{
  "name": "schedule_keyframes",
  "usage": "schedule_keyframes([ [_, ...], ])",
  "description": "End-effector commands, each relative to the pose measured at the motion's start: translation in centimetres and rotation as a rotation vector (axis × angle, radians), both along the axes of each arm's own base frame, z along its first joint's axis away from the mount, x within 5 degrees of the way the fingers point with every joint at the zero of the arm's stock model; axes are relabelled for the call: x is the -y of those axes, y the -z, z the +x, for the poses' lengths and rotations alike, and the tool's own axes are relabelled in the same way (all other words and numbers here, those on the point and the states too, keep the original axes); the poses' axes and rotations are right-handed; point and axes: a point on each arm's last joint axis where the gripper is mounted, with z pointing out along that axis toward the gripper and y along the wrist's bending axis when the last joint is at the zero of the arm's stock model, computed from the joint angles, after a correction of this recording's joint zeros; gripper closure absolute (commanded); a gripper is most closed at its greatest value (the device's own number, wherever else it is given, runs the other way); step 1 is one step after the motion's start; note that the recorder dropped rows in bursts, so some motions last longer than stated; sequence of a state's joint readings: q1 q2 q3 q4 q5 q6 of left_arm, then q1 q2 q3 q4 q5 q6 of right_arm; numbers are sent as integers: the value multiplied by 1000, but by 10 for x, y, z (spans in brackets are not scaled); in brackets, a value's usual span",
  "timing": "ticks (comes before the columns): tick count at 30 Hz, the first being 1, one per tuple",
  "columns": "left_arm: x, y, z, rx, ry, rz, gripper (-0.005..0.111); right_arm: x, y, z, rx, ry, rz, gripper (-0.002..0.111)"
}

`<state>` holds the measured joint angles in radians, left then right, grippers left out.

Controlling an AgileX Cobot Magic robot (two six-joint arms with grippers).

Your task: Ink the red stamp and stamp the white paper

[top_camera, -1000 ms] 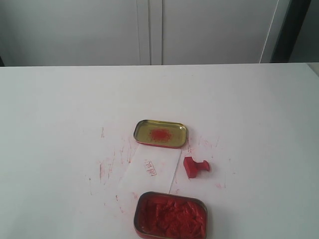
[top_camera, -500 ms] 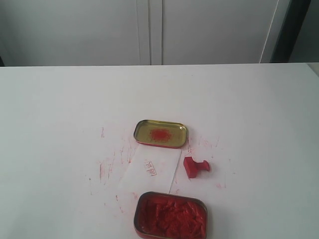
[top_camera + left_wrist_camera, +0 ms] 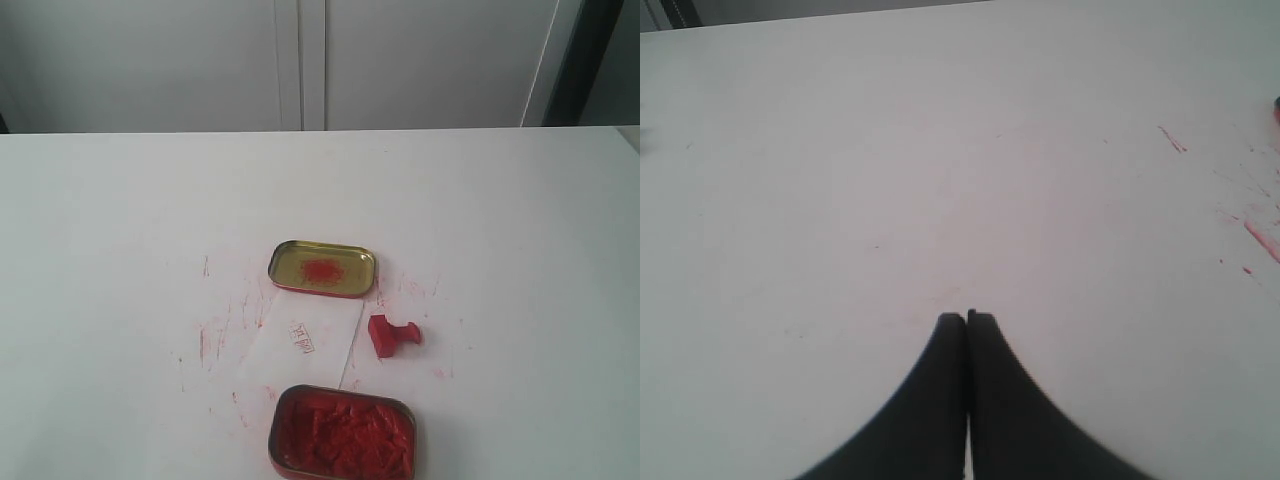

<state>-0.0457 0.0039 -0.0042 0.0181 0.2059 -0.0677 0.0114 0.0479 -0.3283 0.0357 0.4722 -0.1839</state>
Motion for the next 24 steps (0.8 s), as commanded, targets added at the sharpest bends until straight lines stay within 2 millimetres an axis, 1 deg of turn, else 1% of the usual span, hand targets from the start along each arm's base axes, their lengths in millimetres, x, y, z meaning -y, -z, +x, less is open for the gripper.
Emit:
schedule_keyframes([
  [1,0,1,0,3,-5,-4,107,0,1,0,3,4,-16,108],
  [15,0,1,0,3,-5,-4,107,0,1,0,3,4,-16,108],
  [24,0,1,0,3,-5,-4,107,0,0,-7,43,7,26,108],
])
